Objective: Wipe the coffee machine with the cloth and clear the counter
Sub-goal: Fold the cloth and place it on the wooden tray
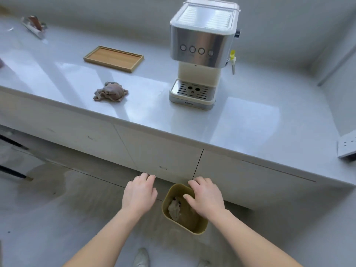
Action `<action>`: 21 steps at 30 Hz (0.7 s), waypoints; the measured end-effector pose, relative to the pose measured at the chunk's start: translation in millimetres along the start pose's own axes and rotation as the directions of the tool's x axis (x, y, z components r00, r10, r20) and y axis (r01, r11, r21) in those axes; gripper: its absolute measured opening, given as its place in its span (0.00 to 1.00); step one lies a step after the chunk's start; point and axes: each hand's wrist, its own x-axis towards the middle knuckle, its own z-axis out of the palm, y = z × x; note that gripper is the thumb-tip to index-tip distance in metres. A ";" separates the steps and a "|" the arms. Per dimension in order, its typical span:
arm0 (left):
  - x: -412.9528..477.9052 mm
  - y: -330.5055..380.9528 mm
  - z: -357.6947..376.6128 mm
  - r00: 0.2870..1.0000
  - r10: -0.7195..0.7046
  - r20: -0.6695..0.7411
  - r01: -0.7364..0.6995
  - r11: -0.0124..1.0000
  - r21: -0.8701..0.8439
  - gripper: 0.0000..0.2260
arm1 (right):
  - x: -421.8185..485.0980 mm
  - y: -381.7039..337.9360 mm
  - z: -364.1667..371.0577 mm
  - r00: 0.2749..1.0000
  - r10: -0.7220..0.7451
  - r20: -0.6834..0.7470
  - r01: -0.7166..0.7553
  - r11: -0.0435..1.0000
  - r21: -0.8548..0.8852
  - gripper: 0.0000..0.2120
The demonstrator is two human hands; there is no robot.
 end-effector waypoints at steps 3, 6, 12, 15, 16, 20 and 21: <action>-9.9 -6.6 -35.5 0.998 -0.031 -0.049 0.032 0.999 0.013 0.16 | 2.4 -17.2 -40.3 0.999 0.001 -0.049 -0.001 1.000 0.011 0.23; -13.6 -14.8 -66.6 0.993 -0.041 -0.111 0.046 0.998 0.041 0.15 | 9.1 -33.8 -71.0 0.993 -0.024 -0.118 0.028 0.999 0.031 0.25; -10.8 -31.8 -116.9 0.982 -0.075 -0.172 0.088 0.993 0.072 0.16 | 30.8 -67.5 -114.9 0.983 -0.110 -0.149 0.115 0.993 0.024 0.25; -8.0 -42.8 -135.9 0.976 -0.088 -0.198 0.107 0.990 0.088 0.17 | 43.7 -83.6 -128.6 0.975 -0.141 -0.170 0.147 0.989 0.024 0.24; -6.8 -48.0 -140.8 0.975 -0.090 -0.202 0.111 0.989 0.094 0.17 | 47.9 -88.8 -131.2 0.974 -0.149 -0.172 0.155 0.988 0.022 0.24; 0.1 -75.6 -159.5 0.971 -0.082 -0.224 0.108 0.989 0.106 0.18 | 64.0 -115.0 -138.0 0.973 -0.164 -0.162 0.163 0.986 -0.022 0.24; 2.8 -83.7 -164.7 0.970 -0.078 -0.232 0.103 0.990 0.099 0.18 | 67.8 -123.7 -139.0 0.973 -0.162 -0.164 0.160 0.987 -0.030 0.23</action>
